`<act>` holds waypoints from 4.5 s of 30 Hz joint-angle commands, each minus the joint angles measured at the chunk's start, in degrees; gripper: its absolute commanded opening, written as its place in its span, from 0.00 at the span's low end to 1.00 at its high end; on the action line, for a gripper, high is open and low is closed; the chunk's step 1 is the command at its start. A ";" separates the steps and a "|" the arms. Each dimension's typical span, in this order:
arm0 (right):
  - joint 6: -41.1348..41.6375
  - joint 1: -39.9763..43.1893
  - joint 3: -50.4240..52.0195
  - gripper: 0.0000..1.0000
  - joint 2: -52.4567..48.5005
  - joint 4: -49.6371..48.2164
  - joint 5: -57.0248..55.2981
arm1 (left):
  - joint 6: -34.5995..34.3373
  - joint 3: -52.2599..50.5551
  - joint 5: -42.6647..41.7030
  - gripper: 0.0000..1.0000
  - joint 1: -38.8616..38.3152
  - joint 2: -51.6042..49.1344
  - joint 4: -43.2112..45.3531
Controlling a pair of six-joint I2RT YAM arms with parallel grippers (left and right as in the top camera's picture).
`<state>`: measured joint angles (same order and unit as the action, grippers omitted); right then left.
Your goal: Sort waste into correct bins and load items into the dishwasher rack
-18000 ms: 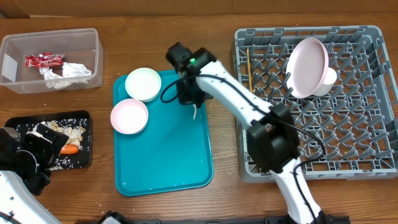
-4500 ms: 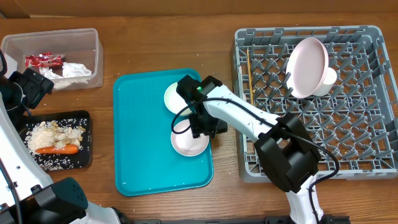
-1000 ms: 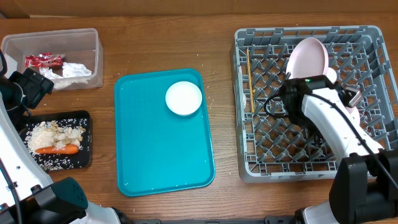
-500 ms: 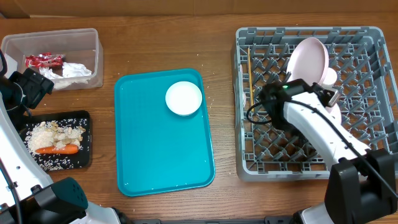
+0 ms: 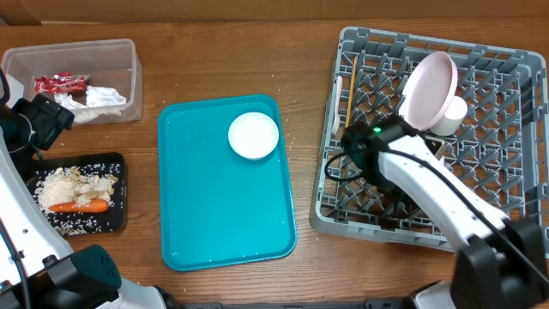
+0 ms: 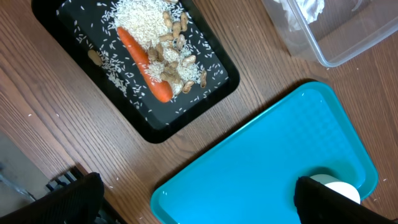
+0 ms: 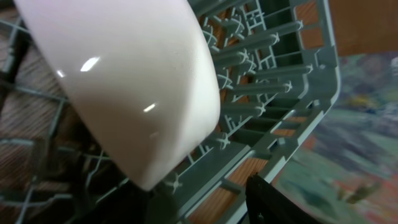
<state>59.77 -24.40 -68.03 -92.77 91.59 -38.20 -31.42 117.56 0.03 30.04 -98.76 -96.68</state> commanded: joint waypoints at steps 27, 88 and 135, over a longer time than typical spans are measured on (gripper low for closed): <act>-12.13 4.94 -5.07 0.26 21.05 -12.55 14.82 | -0.52 -0.20 0.42 1.00 -0.07 -0.28 -0.11; -26.40 -5.55 3.69 0.72 9.88 -30.71 51.45 | -0.52 -0.20 0.42 1.00 -0.07 -0.28 -0.11; -13.68 -13.46 3.93 0.28 1.86 -13.35 40.81 | -0.52 -0.20 0.42 1.00 -0.07 -0.28 -0.11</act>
<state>44.25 -37.91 -64.27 -90.91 79.22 4.01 -31.42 117.56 0.05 30.04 -98.76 -96.68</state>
